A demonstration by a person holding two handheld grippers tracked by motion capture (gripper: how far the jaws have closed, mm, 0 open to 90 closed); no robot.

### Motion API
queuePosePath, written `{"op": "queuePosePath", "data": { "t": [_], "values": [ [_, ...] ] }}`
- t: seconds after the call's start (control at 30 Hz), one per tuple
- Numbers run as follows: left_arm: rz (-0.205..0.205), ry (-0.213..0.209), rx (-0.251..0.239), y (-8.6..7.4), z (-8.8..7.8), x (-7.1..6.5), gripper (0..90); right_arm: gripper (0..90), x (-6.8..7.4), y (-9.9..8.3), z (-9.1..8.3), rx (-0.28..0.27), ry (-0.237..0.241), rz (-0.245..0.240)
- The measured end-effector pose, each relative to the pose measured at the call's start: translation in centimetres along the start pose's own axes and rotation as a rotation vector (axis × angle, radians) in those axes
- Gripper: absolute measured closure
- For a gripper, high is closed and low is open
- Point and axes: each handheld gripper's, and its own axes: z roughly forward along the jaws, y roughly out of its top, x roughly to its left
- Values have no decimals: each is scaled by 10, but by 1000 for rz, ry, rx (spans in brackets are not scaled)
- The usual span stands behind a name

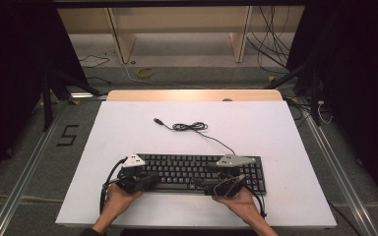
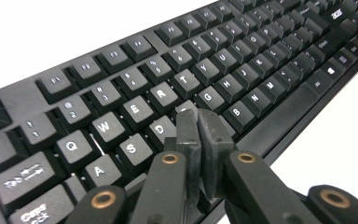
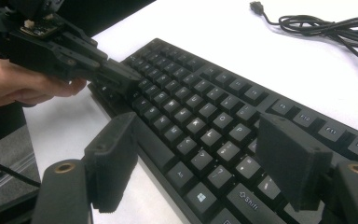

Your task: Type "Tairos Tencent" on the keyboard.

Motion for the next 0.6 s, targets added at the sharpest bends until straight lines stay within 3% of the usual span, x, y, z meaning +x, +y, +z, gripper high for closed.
{"op": "queuePosePath", "data": {
  "t": [0.33,0.6],
  "values": [
    [-11,-12,-17,1,-4,0,808,304,2,0,2,5,3,-4],
    [-39,-11,-41,2,-7,2,680,304,3,-1,3,5,8,-7]
  ]
}}
